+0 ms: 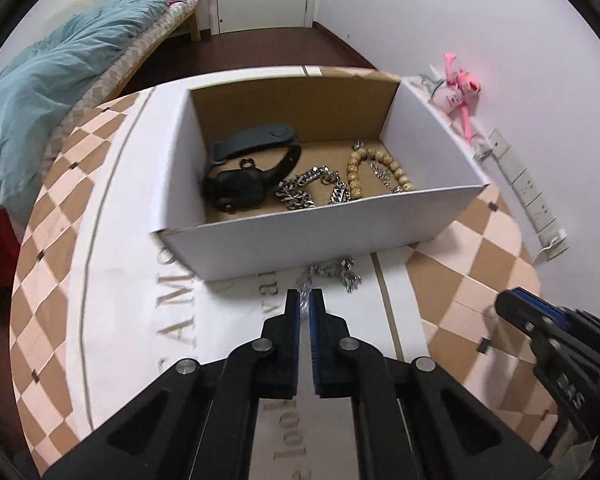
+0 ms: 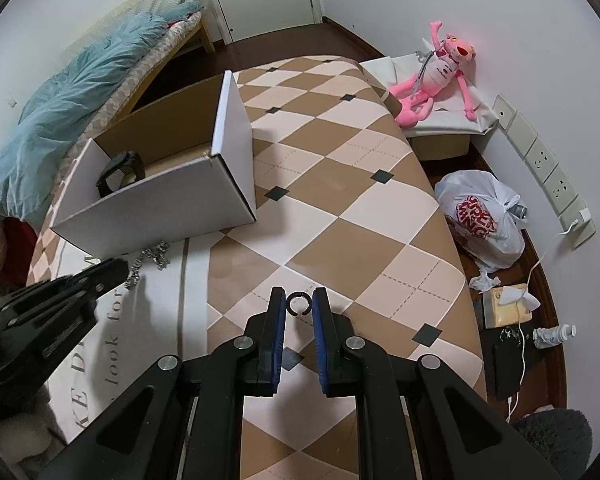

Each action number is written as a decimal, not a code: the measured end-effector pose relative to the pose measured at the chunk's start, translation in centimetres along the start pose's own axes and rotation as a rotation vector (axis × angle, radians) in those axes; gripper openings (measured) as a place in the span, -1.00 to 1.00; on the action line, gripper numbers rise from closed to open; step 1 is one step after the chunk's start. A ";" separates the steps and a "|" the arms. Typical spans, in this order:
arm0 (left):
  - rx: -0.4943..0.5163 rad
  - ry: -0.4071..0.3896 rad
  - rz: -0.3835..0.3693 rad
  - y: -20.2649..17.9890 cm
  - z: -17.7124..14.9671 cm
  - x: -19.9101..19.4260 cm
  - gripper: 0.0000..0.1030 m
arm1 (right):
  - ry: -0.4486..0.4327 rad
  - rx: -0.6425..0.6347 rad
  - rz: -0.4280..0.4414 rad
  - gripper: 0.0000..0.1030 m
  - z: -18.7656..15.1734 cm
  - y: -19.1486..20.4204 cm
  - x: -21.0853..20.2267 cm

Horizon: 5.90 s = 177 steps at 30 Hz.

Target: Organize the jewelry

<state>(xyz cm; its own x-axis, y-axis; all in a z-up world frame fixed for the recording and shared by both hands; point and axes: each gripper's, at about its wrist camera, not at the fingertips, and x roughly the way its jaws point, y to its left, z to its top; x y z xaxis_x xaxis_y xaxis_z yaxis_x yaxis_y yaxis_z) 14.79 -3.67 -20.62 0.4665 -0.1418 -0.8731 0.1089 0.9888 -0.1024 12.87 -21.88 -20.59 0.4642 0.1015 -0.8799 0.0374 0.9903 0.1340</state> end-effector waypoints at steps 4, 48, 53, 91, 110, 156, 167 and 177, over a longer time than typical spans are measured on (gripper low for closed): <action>-0.026 -0.020 -0.029 1.2 -0.8 -2.6 -0.96 | -0.008 0.001 0.023 -0.73 -0.1 0.1 -0.9; -0.027 -0.030 0.113 -2.1 -0.3 1.3 -0.94 | -0.026 0.126 -0.013 -0.73 0.1 -3.8 -0.2; -0.063 -0.041 0.047 0.2 -1.7 -2.4 -0.94 | -0.045 0.102 0.023 -0.73 0.5 -2.9 -1.8; -0.095 0.128 0.047 4.6 12.7 -1.5 -0.82 | 0.258 -0.156 0.159 -0.12 17.0 7.4 4.6; -0.089 0.033 0.224 5.7 9.4 -3.3 0.98 | 0.158 -0.187 -0.081 0.89 12.5 6.8 0.8; -0.079 -0.331 0.177 0.6 1.9 -29.3 0.98 | -0.339 -0.152 -0.113 1.00 4.3 8.4 -31.4; -0.082 -0.246 0.207 0.8 4.0 -26.4 0.98 | -0.302 -0.140 -0.135 1.00 7.4 8.4 -29.1; -0.104 -0.177 0.207 1.8 6.9 -23.5 0.98 | -0.200 -0.140 -0.145 1.00 10.9 8.2 -24.0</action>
<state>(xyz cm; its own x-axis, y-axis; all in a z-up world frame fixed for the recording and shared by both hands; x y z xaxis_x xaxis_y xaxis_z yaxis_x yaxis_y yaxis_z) 10.04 1.15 3.01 0.6166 0.0668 -0.7845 -0.0909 0.9958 0.0133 11.71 -17.24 6.60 0.6286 -0.0495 -0.7762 0.0000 0.9980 -0.0636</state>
